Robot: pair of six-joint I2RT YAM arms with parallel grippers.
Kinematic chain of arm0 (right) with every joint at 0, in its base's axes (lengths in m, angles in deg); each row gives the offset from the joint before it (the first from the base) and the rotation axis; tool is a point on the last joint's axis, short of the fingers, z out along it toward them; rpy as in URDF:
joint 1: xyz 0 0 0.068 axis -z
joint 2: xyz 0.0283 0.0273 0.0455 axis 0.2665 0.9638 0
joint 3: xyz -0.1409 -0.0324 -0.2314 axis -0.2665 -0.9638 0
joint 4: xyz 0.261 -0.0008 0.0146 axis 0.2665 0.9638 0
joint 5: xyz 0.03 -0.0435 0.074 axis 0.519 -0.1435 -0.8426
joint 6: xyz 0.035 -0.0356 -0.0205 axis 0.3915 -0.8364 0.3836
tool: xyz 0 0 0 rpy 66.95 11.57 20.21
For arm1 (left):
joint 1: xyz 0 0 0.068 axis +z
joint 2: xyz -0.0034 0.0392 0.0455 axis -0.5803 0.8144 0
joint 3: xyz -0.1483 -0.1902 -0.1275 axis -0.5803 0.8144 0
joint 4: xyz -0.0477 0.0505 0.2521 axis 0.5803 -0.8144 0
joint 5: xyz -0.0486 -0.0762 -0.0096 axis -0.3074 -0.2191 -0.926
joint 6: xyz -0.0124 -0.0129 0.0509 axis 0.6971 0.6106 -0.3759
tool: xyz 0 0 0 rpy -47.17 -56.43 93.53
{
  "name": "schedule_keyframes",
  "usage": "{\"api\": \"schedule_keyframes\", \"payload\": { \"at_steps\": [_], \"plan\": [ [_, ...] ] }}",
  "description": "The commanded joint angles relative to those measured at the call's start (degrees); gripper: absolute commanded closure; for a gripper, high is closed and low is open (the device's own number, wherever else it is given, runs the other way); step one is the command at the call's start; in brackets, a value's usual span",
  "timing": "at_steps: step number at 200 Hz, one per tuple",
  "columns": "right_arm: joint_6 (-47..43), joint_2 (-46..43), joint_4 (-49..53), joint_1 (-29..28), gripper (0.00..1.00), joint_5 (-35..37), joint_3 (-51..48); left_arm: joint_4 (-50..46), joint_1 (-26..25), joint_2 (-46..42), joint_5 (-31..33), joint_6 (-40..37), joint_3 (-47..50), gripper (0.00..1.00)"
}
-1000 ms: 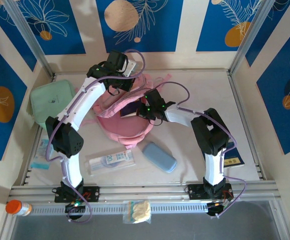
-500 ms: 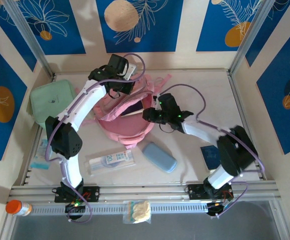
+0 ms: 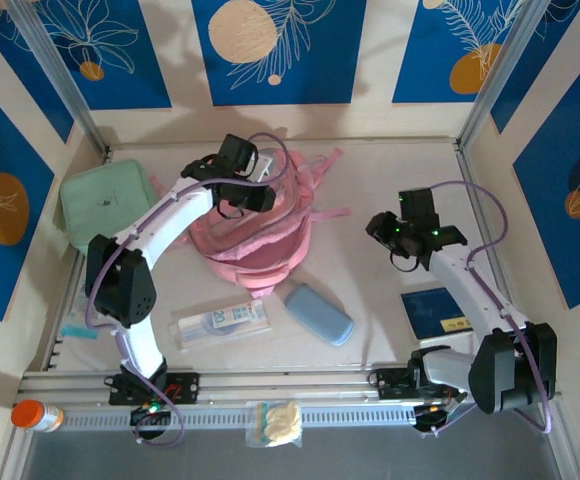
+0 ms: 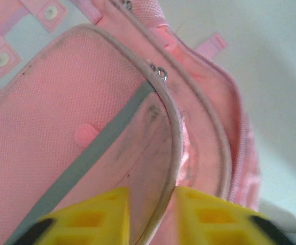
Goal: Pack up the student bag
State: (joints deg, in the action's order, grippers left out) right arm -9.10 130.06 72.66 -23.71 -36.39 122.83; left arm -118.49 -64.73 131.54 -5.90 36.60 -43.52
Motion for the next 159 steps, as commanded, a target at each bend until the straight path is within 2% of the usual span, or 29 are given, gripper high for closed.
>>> {"api": "schedule_keyframes", "payload": {
  "at_steps": [1,40,76,90,101,130,159],
  "plan": [
    [-1.3,-0.8,5.5,5.3,0.5,-3.1,-1.2,6.7,-2.0,-8.7,-4.4,5.5,3.8,0.57],
    [-2.6,-1.0,7.6,16.8,0.39,-4.0,-3.0,16.2,-8.1,-15.8,-3.4,13.0,14.4,0.46],
    [-2.9,-1.4,7.7,26.6,0.22,-4.3,-5.2,26.1,-13.9,-18.2,-1.8,21.3,23.0,0.36],
    [-3.1,-0.9,6.5,30.3,0.16,-8.0,-5.9,29.9,-16.3,-18.1,-0.3,23.5,26.1,0.32],
    [-3.2,-0.1,6.5,32.3,0.09,-9.3,-5.8,31.6,-18.3,-17.3,0.8,24.4,27.3,0.29],
    [-3.2,1.2,8.0,35.2,0.0,-6.0,-5.2,33.9,-22.1,-14.6,3.2,25.3,28.6,0.19],
    [-2.8,2.0,8.6,39.7,0.01,-4.9,-5.1,34.5,-24.1,-11.4,2.7,25.9,28.7,0.11]
  ]
}}
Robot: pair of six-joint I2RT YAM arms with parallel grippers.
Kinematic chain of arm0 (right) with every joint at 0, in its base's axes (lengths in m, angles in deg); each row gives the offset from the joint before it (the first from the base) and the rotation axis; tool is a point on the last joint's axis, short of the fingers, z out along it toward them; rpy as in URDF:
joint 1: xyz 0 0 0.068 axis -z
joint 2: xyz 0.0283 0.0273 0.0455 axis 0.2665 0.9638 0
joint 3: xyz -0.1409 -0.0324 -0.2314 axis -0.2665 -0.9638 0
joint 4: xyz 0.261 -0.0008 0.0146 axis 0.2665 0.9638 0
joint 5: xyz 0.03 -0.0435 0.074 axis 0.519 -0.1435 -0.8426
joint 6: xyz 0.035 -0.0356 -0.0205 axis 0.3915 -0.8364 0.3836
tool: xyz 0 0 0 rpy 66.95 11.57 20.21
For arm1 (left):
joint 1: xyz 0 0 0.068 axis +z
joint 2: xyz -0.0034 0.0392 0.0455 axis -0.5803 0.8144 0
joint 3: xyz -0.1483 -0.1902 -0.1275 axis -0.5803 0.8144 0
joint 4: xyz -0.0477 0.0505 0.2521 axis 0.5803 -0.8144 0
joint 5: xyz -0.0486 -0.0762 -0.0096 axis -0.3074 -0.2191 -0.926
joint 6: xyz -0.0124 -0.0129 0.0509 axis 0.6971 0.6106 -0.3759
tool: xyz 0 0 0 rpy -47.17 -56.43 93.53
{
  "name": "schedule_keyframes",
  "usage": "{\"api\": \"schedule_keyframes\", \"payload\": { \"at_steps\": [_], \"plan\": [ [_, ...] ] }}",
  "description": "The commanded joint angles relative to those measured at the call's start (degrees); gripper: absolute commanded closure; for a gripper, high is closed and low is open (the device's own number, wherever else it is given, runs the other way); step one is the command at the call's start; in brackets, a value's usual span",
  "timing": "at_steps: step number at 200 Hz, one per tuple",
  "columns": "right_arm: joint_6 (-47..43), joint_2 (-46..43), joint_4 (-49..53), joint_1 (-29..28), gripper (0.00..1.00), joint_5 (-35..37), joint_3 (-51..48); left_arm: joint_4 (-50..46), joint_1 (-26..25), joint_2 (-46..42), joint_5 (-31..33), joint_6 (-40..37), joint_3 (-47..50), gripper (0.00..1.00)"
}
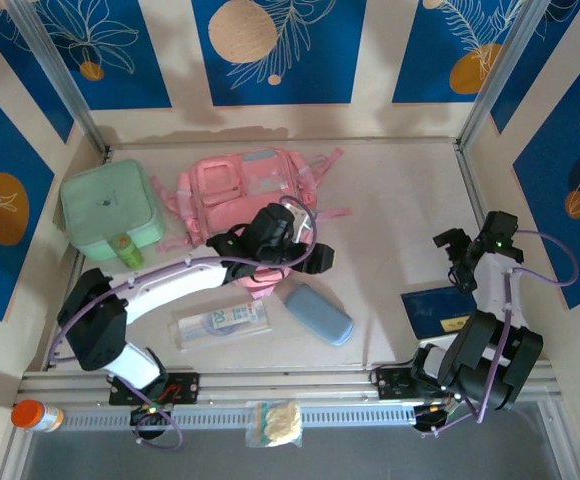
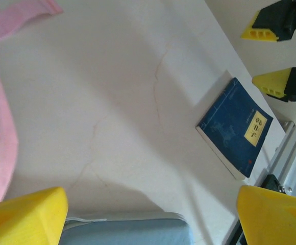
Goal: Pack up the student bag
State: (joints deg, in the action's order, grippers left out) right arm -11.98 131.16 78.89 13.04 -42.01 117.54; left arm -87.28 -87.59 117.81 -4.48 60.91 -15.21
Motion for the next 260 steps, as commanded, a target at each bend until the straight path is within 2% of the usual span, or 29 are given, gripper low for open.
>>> {"api": "schedule_keyframes", "payload": {
  "at_steps": [1,42,72,121,157,179,204,223,260],
  "plan": [
    [0.1,0.9,2.4,2.9,0.01,0.8,0.2,3.4,-1.3,2.4,1.4,1.6,0.4,0.11],
    [3.5,-1.3,3.8,4.3,0.01,3.4,-3.6,4.3,-3.5,5.7,1.6,1.6,-1.0,0.0],
    [5.0,-6.9,6.0,4.4,0.01,5.1,-5.6,5.0,-4.2,6.7,1.7,1.6,-1.3,0.01],
    [7.9,-19.8,15.3,5.4,0.01,14.3,-9.1,4.6,-4.4,6.8,1.0,1.0,-0.9,0.0],
    [12.6,-25.5,20.6,9.2,0.01,17.5,-8.8,4.3,-4.5,6.5,0.1,0.1,-0.6,0.01],
    [14.7,-24.4,19.4,10.4,0.01,21.1,-9.2,3.7,-4.5,6.1,0.7,-0.4,-0.3,0.01],
    [15.3,-19.6,17.6,14.8,0.01,21.1,-9.5,3.5,-4.5,5.5,1.4,-1.0,-0.1,0.01],
    [14.5,-17.4,14.1,17.0,0.01,18.4,-11.0,3.4,-4.5,5.2,1.8,-1.4,0.0,0.01],
    [15.9,-13.2,10.3,17.5,0.01,14.7,-14.1,3.1,-4.5,6.2,2.4,-1.8,-0.5,0.01]
  ]
}}
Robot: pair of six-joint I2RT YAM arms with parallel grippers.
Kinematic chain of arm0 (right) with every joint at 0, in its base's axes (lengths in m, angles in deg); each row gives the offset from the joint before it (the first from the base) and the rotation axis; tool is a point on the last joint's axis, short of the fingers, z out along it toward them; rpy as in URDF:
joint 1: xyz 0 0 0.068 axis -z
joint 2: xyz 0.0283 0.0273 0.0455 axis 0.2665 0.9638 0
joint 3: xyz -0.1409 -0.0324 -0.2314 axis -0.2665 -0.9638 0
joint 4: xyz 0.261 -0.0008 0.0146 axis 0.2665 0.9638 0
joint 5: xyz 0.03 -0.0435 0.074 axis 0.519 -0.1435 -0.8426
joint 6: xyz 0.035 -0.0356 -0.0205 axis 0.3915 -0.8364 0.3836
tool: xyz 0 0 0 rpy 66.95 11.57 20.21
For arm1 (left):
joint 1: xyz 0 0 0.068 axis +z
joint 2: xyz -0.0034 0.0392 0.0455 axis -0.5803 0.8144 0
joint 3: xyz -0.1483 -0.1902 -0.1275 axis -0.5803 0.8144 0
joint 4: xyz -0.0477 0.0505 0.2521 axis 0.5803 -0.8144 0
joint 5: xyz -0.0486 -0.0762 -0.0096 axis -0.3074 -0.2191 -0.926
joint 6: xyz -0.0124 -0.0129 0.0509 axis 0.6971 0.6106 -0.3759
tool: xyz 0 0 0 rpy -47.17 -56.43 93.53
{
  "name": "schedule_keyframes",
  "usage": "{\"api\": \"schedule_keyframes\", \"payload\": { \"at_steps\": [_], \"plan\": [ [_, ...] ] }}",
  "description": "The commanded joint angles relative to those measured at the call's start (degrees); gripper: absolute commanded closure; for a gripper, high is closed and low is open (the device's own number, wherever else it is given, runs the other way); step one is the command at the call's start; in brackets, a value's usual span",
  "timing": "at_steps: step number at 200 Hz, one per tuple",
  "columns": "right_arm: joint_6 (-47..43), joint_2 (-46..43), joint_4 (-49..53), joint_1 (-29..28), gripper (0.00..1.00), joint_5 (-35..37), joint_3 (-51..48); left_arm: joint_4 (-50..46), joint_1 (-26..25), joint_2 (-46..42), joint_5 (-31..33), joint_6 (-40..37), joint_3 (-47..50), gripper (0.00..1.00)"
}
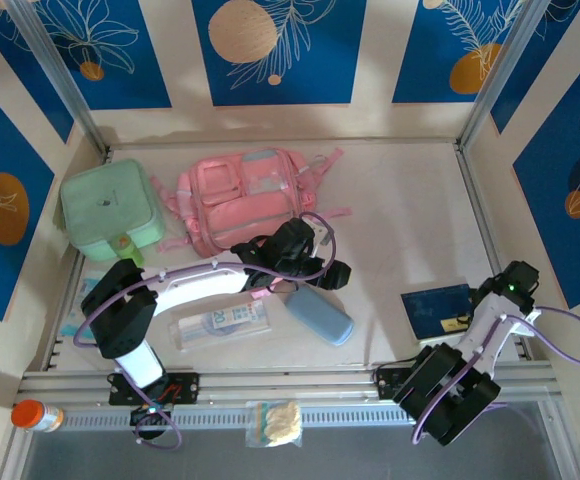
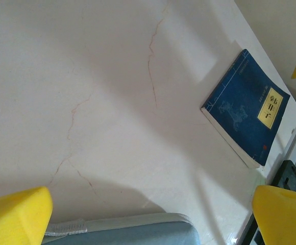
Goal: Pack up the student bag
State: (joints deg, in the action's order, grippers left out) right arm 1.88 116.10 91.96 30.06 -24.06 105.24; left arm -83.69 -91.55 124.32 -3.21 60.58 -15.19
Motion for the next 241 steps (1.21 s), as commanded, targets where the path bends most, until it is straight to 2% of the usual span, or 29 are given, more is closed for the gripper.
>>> {"api": "schedule_keyframes", "payload": {
  "at_steps": [1,39,62,103,125,176,197,241],
  "plan": [
    [2.1,2.0,-3.0,0.4,0.01,-3.4,-1.8,-0.5,-0.5,-0.3,1.2,-1.5,-0.5,0.0],
    [3.9,6.3,-6.4,-1.4,0.01,-6.0,-3.2,-1.0,-0.5,0.5,1.8,-1.6,-1.2,0.01],
    [5.0,7.5,-7.2,-5.3,0.01,-4.9,-2.6,-1.4,-0.4,0.5,2.7,-1.8,-1.3,0.01],
    [7.2,10.7,-10.3,-17.1,0.01,-3.8,0.1,-1.4,-0.2,0.2,4.5,-1.5,-0.8,0.01],
    [8.0,15.5,-12.8,-20.8,0.01,-5.4,1.9,-1.5,0.1,0.4,4.8,-1.1,-0.9,0.01],
    [7.3,27.3,-12.8,-36.4,0.01,-1.2,11.4,0.4,0.7,1.5,4.4,-0.4,-1.2,0.01],
    [5.0,27.6,-12.4,-38.8,0.01,-1.0,13.3,0.4,1.9,3.6,2.2,-1.0,-3.7,0.01],
    [0.9,24.3,-10.5,-38.3,0.01,-0.4,12.1,2.2,2.5,12.6,-0.2,-3.4,-12.3,0.01]
  ]
}}
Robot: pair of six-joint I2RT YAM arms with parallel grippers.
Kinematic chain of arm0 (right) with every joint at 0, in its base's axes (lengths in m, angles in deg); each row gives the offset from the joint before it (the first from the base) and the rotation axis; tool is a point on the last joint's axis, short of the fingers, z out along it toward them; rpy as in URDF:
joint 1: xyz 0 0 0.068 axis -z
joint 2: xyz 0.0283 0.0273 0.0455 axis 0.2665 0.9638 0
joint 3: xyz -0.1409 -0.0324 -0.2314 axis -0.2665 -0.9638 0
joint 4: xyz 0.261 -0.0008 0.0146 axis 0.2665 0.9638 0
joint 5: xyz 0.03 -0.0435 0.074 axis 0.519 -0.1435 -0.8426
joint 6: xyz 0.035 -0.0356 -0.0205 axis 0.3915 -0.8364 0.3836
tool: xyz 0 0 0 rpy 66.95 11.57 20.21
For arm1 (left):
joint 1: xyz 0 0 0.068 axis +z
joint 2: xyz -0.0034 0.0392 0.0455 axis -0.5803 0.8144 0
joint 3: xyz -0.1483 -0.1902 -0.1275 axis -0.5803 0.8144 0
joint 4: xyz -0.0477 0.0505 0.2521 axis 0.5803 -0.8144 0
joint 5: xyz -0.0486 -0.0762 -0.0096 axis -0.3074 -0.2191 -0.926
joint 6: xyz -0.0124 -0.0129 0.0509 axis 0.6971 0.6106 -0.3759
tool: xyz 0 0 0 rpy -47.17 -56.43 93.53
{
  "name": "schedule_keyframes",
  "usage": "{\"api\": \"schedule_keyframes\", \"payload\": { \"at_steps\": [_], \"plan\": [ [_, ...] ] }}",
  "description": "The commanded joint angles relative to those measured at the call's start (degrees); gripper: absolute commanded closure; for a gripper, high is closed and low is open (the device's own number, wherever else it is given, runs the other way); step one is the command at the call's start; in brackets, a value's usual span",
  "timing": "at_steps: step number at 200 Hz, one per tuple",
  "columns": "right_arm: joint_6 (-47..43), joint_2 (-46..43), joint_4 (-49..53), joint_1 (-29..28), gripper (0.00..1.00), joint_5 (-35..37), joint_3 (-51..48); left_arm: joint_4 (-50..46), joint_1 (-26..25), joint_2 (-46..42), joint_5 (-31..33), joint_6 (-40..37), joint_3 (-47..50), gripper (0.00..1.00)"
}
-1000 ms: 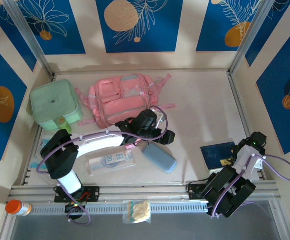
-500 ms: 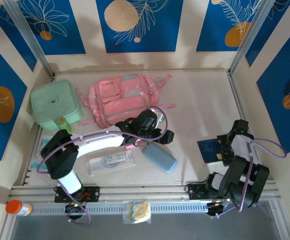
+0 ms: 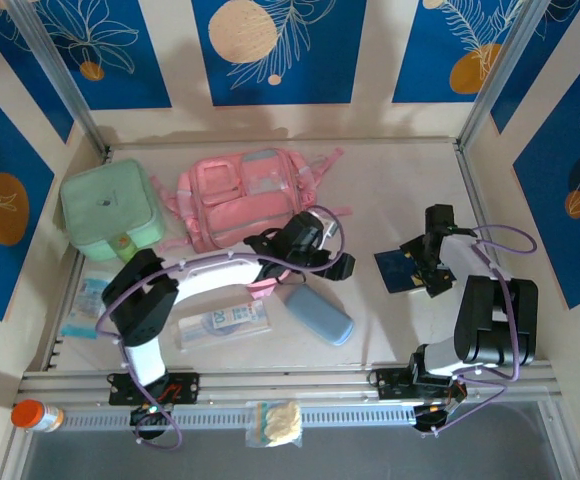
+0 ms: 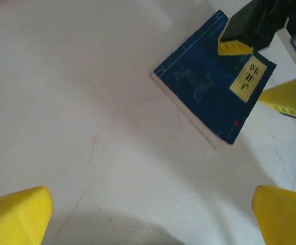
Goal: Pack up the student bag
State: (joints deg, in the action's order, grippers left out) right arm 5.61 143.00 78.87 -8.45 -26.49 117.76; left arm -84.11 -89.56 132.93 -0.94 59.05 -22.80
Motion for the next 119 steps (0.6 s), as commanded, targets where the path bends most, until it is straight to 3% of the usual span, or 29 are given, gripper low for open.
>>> {"api": "schedule_keyframes", "payload": {
  "at_steps": [1,15,44,76,119],
  "plan": [
    [-2.9,-2.7,2.7,0.2,0.01,2.2,-0.5,2.8,0.5,4.2,-2.4,-1.9,-4.9,0.01],
    [-3.5,-3.6,3.5,1.0,0.01,3.9,-1.3,5.8,0.6,6.7,-3.6,-2.8,-6.7,0.0],
    [-5.2,-2.1,0.3,9.7,0.01,-4.1,-2.4,6.4,0.9,13.5,-6.4,-3.4,-14.0,0.01],
    [-7.5,1.7,-1.5,12.4,0.01,-3.1,0.9,13.9,0.9,17.4,-8.2,-1.3,-14.9,0.01],
    [-7.4,8.6,-4.1,13.1,0.01,-1.6,4.2,14.5,0.9,22.1,-8.4,-1.4,-20.3,0.01]
  ]
}}
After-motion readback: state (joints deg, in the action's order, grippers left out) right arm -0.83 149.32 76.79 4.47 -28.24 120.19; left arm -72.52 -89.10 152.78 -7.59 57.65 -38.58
